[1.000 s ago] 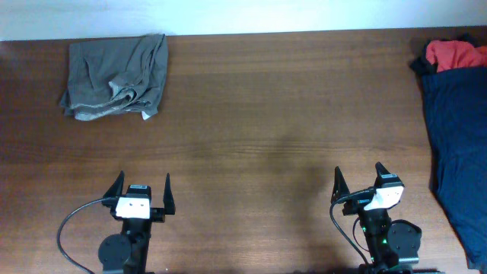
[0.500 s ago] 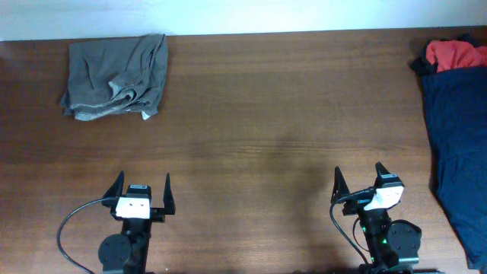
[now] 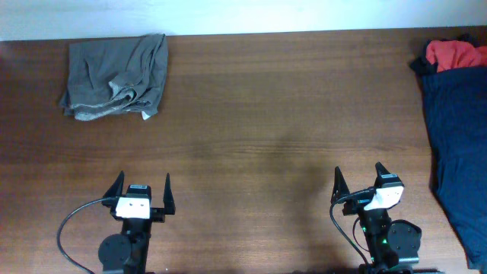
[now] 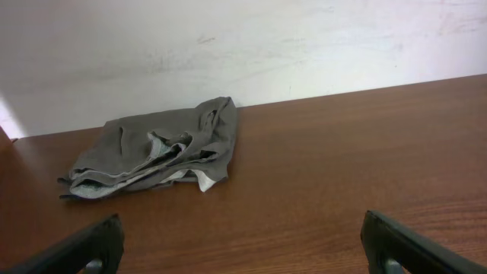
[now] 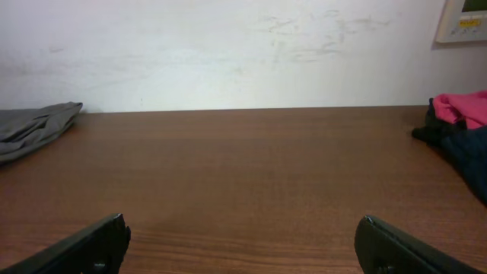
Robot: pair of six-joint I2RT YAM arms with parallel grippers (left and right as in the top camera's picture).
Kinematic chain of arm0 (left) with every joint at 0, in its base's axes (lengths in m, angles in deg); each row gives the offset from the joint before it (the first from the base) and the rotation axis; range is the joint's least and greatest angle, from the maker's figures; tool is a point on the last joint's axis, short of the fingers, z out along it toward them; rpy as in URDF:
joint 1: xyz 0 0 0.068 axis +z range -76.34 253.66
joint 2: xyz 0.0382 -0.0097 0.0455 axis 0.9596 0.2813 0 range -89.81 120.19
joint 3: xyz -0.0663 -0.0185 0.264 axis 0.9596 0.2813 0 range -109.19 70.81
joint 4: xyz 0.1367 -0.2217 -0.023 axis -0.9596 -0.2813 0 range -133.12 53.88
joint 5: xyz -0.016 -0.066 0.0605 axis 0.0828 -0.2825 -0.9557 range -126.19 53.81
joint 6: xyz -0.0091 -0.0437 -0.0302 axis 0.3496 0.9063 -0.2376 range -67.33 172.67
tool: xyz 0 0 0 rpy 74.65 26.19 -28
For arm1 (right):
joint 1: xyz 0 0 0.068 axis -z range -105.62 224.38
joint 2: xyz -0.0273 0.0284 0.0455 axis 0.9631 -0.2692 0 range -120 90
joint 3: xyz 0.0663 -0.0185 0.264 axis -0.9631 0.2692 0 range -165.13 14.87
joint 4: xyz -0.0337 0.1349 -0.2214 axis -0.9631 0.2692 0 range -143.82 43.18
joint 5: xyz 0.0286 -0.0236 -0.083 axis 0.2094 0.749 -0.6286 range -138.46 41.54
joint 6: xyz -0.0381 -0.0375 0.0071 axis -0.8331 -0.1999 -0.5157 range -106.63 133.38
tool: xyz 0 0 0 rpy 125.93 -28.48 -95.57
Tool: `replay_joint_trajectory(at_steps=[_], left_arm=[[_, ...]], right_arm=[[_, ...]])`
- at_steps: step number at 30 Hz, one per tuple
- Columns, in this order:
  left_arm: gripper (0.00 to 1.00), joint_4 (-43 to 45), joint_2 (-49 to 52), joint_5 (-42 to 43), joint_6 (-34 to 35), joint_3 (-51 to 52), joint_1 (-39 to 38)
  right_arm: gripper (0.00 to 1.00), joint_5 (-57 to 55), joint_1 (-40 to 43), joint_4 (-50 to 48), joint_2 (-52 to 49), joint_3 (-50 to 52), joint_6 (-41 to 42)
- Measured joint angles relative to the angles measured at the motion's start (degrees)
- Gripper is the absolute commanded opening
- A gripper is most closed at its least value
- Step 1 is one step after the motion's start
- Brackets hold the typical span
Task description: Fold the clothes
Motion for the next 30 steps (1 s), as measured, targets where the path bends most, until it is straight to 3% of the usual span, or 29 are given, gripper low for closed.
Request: replay_joint_trajectory(at_steps=[13,23,25,30], left_arm=[[0.99,0.0,0.0,0.0,0.0,0.0,0.0],[0.99,0.0,0.0,0.0,0.0,0.0,0.0],[0.99,0.0,0.0,0.0,0.0,0.0,0.0],[0.99,0.0,0.0,-0.02,-0.04,0.0,0.0]], right_arm=[[0.99,1.75,-0.04,-4.15,0.02,0.28,0.79],[0.99,35.58,-0.17,-4.52,0.02,0.31,19.85],[0.99,39.85,-0.22,-8.68,-0.02,0.31,24.65],[0.99,46.27,-0.22,-32.3,0.15,0.24,33.99]])
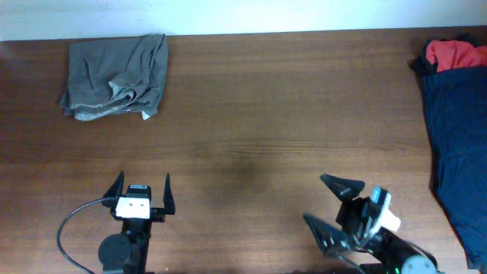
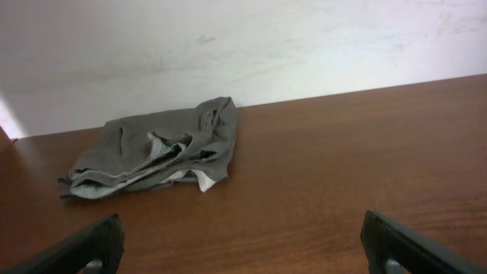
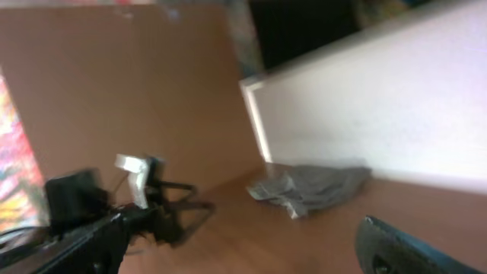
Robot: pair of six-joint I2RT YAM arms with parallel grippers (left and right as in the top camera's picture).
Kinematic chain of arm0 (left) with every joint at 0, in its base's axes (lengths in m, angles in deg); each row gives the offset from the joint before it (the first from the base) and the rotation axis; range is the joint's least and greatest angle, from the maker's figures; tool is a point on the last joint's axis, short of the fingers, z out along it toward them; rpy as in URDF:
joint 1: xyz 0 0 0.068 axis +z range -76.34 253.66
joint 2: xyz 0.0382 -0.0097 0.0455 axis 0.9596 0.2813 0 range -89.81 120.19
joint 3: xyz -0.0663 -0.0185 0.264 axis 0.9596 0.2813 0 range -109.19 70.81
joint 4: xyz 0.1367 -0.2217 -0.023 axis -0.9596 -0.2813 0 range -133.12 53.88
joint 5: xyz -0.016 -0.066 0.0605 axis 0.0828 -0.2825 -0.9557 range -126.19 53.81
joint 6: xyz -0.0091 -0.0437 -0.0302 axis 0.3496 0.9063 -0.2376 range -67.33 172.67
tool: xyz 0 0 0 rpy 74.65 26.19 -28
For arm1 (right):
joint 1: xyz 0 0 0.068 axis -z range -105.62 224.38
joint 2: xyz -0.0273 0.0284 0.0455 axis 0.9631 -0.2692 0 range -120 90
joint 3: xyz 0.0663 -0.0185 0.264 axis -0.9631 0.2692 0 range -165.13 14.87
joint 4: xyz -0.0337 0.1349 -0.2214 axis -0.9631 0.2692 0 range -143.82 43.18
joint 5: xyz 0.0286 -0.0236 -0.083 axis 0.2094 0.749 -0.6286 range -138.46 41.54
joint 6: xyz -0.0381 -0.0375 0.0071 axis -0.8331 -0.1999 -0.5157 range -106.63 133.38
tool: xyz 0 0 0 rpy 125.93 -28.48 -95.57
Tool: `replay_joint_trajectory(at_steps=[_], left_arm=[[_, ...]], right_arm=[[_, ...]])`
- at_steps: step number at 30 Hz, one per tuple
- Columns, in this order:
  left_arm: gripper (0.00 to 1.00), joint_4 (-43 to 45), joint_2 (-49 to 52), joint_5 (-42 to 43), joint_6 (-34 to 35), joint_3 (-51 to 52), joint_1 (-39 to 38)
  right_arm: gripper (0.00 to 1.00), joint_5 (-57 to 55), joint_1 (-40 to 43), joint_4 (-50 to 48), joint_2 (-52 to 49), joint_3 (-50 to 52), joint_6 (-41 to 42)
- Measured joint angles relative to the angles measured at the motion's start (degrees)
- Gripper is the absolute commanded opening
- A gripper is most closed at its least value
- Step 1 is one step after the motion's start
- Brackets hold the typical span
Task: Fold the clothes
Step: 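Move the right gripper toward the navy jeans at the right edge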
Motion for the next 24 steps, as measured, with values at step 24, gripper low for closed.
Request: replay_joint_trajectory(at_steps=[24], left_arm=[[0.99,0.0,0.0,0.0,-0.17,0.02,0.0]], right_arm=[[0.99,-20.98,15.63,54.88,-33.83,-49.24,-24.74]])
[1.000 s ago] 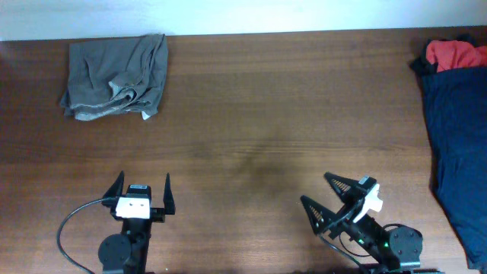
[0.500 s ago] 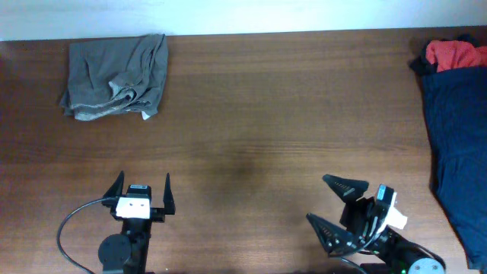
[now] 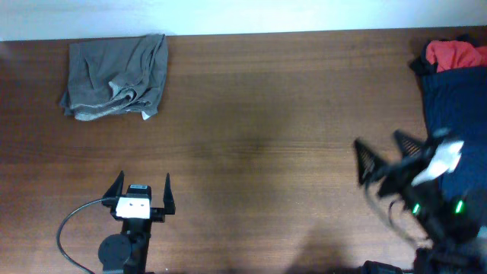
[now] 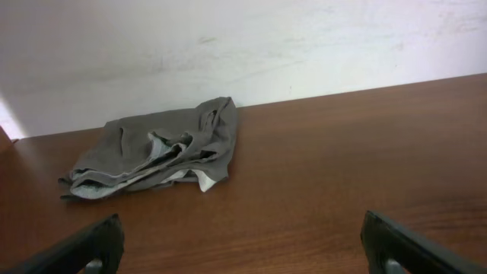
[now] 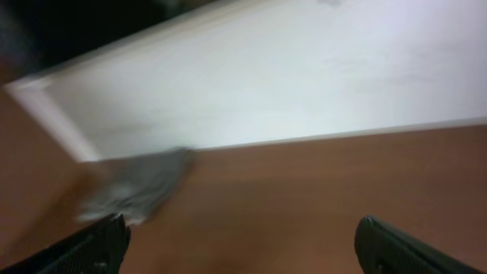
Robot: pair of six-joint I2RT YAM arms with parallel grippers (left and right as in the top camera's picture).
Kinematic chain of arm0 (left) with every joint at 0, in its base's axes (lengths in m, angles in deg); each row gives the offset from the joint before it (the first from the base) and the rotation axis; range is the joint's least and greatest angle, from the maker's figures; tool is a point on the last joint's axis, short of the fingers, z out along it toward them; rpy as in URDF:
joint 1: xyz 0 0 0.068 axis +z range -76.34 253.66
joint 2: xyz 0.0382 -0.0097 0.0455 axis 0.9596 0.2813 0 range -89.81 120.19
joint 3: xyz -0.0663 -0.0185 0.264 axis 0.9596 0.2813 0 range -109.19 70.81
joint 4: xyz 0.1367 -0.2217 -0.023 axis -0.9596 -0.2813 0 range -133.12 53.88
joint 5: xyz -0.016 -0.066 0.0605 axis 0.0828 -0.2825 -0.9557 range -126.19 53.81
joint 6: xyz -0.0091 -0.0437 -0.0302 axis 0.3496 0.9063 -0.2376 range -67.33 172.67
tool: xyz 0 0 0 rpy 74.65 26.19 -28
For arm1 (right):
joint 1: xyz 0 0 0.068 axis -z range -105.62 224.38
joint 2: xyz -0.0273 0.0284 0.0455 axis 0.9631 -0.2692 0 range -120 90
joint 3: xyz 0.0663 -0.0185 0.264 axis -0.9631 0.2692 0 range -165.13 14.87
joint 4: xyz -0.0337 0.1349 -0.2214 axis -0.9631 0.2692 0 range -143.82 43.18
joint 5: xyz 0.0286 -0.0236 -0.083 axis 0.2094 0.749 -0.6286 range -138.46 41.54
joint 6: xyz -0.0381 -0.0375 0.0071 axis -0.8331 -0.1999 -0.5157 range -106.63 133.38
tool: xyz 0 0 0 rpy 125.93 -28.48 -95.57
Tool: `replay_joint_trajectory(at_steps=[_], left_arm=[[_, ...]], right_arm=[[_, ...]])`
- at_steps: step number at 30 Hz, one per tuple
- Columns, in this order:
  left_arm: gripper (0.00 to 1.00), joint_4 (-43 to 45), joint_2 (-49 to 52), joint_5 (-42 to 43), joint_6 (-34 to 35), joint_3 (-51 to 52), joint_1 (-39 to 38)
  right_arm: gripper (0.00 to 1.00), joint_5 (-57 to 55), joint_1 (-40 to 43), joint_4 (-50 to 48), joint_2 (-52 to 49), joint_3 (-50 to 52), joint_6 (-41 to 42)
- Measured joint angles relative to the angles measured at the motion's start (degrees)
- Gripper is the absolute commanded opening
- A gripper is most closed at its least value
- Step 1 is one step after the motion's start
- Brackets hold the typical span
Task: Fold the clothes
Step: 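Move the right gripper toward the navy jeans at the right edge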
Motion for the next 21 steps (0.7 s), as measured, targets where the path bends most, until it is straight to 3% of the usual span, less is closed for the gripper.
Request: replay_joint_trajectory(at_steps=[9,21], left_arm=[[0.99,0.0,0.0,0.0,0.02,0.02,0.0],[0.99,0.02,0.0,0.0,0.02,0.02,0.0]], right_arm=[[0.99,-16.98,0.7,7.23,-28.7,-17.0,-5.55],[0.99,-37.88,2.25,-5.35,-55.58,-17.94,-6.91]])
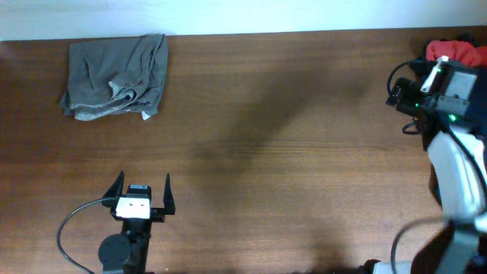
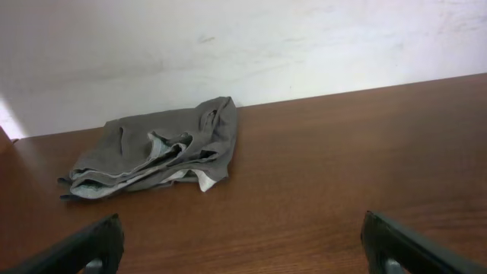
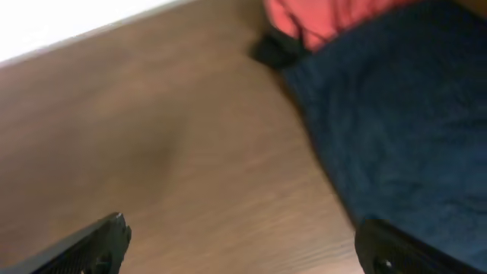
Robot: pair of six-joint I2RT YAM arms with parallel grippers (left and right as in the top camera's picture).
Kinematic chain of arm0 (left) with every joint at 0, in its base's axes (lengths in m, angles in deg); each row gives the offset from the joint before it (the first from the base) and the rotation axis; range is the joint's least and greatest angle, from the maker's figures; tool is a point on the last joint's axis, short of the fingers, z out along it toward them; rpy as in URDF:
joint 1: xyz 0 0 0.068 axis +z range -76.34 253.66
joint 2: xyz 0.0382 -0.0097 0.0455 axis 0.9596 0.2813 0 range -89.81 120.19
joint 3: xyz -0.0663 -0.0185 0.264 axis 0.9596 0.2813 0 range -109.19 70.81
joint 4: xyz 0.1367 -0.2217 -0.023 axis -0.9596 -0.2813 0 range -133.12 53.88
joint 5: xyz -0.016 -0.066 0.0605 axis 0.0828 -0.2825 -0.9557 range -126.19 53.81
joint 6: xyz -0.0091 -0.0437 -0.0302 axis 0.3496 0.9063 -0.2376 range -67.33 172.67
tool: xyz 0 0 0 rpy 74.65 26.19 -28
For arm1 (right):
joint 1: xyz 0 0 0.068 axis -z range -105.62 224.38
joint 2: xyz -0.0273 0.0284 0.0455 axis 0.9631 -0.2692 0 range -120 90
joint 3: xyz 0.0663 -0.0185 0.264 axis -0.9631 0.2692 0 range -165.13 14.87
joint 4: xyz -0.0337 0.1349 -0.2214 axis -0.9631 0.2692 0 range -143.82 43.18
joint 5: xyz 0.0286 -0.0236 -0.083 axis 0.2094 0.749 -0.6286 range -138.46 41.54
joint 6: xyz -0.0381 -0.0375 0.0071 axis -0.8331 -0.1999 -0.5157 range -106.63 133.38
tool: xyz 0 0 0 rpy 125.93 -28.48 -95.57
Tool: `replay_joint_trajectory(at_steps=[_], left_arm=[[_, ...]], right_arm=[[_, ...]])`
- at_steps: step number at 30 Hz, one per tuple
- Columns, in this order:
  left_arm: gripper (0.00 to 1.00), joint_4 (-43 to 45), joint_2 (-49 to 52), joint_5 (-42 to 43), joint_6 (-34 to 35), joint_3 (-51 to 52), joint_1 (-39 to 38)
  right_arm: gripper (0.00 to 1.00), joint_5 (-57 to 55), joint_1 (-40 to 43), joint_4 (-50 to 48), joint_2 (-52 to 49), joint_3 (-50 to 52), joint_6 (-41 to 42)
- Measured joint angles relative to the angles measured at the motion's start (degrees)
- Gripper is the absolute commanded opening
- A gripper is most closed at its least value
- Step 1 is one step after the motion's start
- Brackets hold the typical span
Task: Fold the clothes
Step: 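Move the right gripper toward the navy jeans at the right edge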
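A crumpled grey garment (image 1: 114, 76) lies at the table's far left corner and shows ahead in the left wrist view (image 2: 156, 156). A navy garment (image 3: 403, 129) lies along the right edge, with a red garment (image 1: 441, 49) bunched at its far end (image 3: 327, 15). My right gripper (image 1: 403, 99) hangs open above the table, just left of the navy cloth's far end, with nothing between its fingers (image 3: 243, 243). My left gripper (image 1: 142, 185) rests open and empty at the front left (image 2: 240, 243).
The brown wooden table (image 1: 266, 114) meets a white wall (image 2: 243, 46) at the back. My right arm (image 1: 456, 175) reaches over the navy cloth and hides much of it from overhead. A black cable (image 1: 72, 221) loops beside the left arm's base.
My right gripper has moved from the middle right of the table to the far right, beside the red and navy clothes, and now looks down at them. The left arm has not moved.
Both grippers first stood open at the front edge, facing the wall. The right arm was then lifted and turned toward the left side, then stood out over the table's right part, and now hangs by the navy cloth's far end. The clothes have not moved.
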Motion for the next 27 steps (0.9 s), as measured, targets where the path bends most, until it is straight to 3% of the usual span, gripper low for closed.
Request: replay_joint_trajectory(at_steps=[10,15,27], left_arm=[[0.99,-0.02,0.0,0.0,0.0,0.0,0.0],[0.99,0.0,0.0,0.0,0.0,0.0,0.0],[0.99,0.0,0.0,0.0,0.0,0.0,0.0]], right_arm=[[0.98,-10.36,4.76,-14.93,-18.6,-0.79,-4.02],[0.99,-10.56,5.44,-16.0,-26.47,-5.33,-8.87],[0.97,-9.73,5.44,-16.48,-30.1,-14.78,-10.71]])
